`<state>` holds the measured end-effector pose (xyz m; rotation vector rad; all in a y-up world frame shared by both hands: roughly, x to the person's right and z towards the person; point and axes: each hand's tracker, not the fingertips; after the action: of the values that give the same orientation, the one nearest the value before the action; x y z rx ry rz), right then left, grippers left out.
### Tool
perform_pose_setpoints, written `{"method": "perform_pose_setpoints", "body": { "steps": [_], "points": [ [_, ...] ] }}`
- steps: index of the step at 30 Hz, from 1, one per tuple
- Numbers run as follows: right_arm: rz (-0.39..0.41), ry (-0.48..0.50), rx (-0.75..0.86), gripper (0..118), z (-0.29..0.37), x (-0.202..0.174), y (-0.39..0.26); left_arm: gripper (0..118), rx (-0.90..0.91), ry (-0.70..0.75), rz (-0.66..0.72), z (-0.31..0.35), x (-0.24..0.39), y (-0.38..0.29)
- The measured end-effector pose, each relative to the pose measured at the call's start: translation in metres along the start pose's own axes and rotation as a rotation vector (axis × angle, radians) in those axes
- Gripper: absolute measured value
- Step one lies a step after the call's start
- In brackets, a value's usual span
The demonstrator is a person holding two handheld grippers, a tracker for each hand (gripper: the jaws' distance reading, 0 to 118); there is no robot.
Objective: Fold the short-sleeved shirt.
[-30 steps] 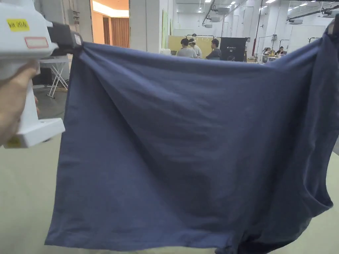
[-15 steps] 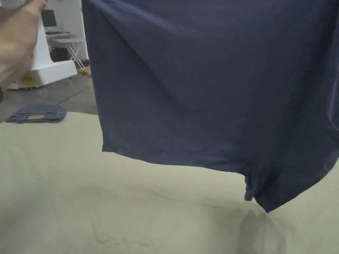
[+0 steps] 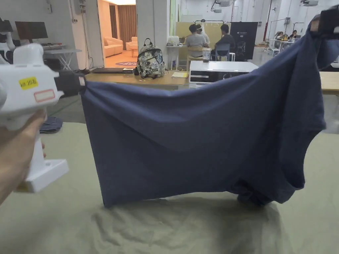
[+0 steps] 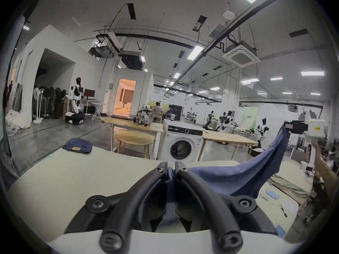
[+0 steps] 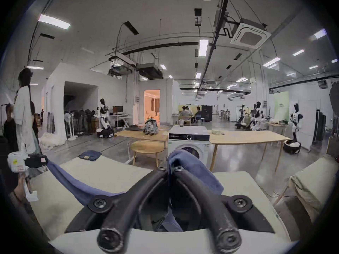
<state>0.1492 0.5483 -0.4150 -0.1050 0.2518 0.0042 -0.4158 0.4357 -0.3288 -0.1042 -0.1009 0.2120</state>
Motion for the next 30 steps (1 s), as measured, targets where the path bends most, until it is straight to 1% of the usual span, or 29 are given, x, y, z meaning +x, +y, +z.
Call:
{"method": "perform_pose_setpoints", "body": {
  "steps": [1,2,3,4,6,7,8,12,13,14,15,16,17,18,19,21,23,24,26,27,28,29,30],
  "points": [
    [0.01,0.022,-0.006,0,0.013,0.0,-0.011,1,0.007,-0.012,-0.01,0.013,0.001,-0.012],
    [0.013,0.02,-0.003,0,0.03,-0.007,-0.022,1,-0.004,-0.03,-0.024,0.026,0.003,-0.022],
    [0.019,0.032,-0.013,0,0.045,-0.008,-0.033,1,-0.004,-0.017,-0.036,0.046,0.01,-0.036],
    [0.014,0.057,-0.012,0,0.059,-0.007,-0.044,1,-0.002,-0.016,-0.028,0.062,0.013,-0.048],
    [0.012,0.064,-0.03,0,0.088,-0.007,-0.067,1,-0.004,-0.028,0.0,0.098,0.014,-0.074],
    [-0.009,0.084,-0.027,0,0.103,-0.006,-0.081,1,0.014,-0.031,0.028,0.115,0.007,-0.086],
    [-0.012,0.103,-0.047,0,0.117,-0.006,-0.09,1,-0.008,-0.04,0.074,0.131,0.006,-0.098],
    [-0.042,0.133,-0.06,0,0.186,-0.011,-0.145,1,-0.005,-0.018,0.097,0.213,0.02,-0.149],
    [-0.06,0.139,-0.077,0,0.201,-0.012,-0.16,1,0.001,-0.003,0.113,0.23,0.02,-0.163],
    [-0.062,0.154,-0.103,0,0.214,-0.014,-0.174,1,-0.025,0.002,0.137,0.244,0.018,-0.174],
    [-0.085,0.159,-0.095,0,0.228,-0.016,-0.191,1,-0.061,0.013,0.154,0.259,0.018,-0.186],
    [-0.12,0.167,-0.113,0,0.24,-0.018,-0.208,1,-0.036,0.027,0.158,0.274,0.018,-0.201],
    [-0.131,0.178,-0.138,0,0.249,-0.019,-0.223,1,-0.076,0.047,0.188,0.285,0.015,-0.213],
    [-0.164,0.177,-0.143,0,0.26,-0.023,-0.241,1,-0.127,0.075,0.18,0.293,0.013,-0.227],
    [-0.179,0.178,-0.174,0,0.267,-0.025,-0.259,1,-0.16,0.116,0.177,0.299,0.011,-0.24],
    [-0.199,0.15,-0.24,0,0.277,-0.03,-0.295,1,-0.256,0.104,0.21,0.307,0.005,-0.268],
    [-0.206,0.151,-0.334,0,0.284,-0.036,-0.329,1,-0.336,0.128,0.213,0.308,0.001,-0.29],
    [-0.219,0.123,-0.366,0,0.287,-0.038,-0.349,1,-0.362,0.129,0.206,0.309,0.0,-0.3],
    [-0.215,0.097,-0.44,0,0.291,-0.044,-0.375,1,-0.42,0.143,0.196,0.307,0.0,-0.316],
    [-0.232,0.077,-0.458,1,0.293,-0.045,-0.389,4,-0.435,0.157,0.194,0.303,-0.008,-0.324],
    [-0.244,0.066,-0.472,4,0.294,-0.044,-0.4,11,-0.459,0.161,0.204,0.3,-0.01,-0.329],
    [-0.275,0.063,-0.475,17,0.294,-0.042,-0.41,27,-0.486,0.164,0.21,0.297,-0.014,-0.333],
    [-0.305,0.056,-0.492,37,0.294,-0.038,-0.417,36,-0.502,0.163,0.212,0.292,-0.017,-0.336]
  ]
}}
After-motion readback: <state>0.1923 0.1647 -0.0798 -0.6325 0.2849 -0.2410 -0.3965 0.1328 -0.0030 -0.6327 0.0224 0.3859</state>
